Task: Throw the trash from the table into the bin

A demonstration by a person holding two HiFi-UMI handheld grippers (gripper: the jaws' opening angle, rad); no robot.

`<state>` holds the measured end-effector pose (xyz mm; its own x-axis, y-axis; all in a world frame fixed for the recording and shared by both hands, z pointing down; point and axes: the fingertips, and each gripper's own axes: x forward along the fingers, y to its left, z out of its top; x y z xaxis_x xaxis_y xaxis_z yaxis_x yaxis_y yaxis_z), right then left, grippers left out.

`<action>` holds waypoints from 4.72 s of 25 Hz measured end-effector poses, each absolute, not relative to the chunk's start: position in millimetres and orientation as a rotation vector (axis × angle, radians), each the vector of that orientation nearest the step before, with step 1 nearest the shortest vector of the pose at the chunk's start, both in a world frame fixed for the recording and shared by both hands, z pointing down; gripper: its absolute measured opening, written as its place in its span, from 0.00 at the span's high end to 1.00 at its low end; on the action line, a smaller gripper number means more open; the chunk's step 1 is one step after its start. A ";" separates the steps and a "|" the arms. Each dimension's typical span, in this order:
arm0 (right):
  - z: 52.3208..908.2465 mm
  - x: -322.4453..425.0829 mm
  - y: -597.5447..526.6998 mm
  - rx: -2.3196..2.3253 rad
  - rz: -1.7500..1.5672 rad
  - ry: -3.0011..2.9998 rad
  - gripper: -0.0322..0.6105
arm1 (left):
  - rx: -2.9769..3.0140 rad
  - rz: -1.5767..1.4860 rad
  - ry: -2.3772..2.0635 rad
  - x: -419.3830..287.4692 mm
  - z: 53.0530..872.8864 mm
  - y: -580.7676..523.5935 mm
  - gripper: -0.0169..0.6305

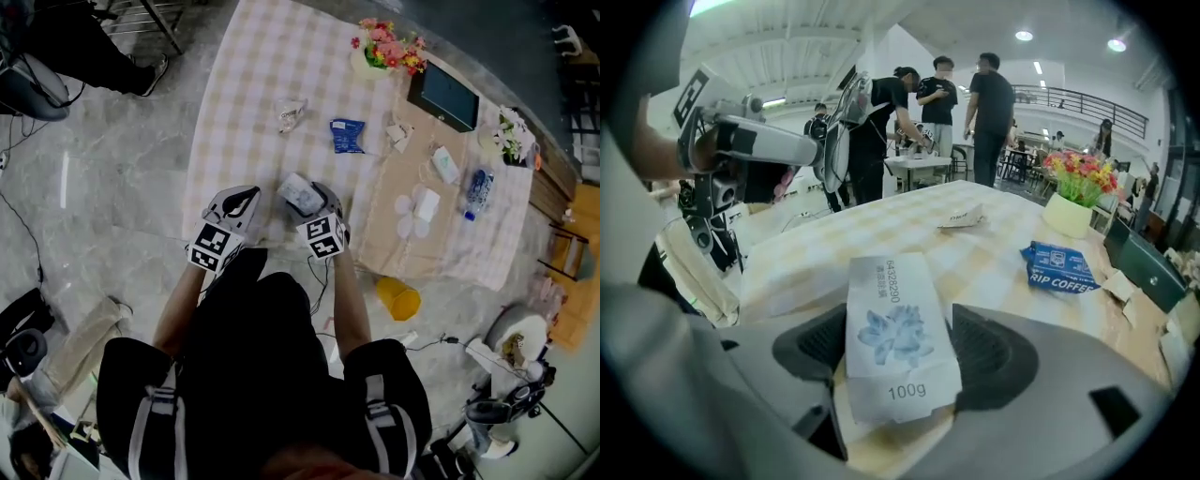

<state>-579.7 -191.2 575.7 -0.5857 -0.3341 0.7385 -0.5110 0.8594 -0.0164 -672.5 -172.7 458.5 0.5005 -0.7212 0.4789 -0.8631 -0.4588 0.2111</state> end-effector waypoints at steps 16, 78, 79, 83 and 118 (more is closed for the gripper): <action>503.0 -507.4 -186.5 1.062 0.383 -2.275 0.44 | 2.551 0.429 -1.089 -605.3 420.2 -181.1 0.97; 627.6 221.3 272.1 2.504 0.774 -1.241 0.46 | 2.940 0.758 0.315 134.7 561.2 112.9 0.97; 644.9 227.2 271.0 2.498 0.785 -1.243 0.46 | 2.933 0.765 0.316 139.9 576.6 113.7 0.97; 716.6 248.5 266.2 2.491 0.827 -1.245 0.46 | 2.910 0.798 0.346 160.0 645.2 119.7 0.97; 963.7 272.5 254.2 2.427 0.996 -1.282 0.46 | 2.892 0.870 0.350 180.1 819.7 132.5 0.97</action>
<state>272.5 254.2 963.7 0.3890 -0.6460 0.6568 -0.7961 -0.5945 -0.1133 180.1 132.5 819.7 0.8101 0.2471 0.5316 0.1893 -0.9685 0.1616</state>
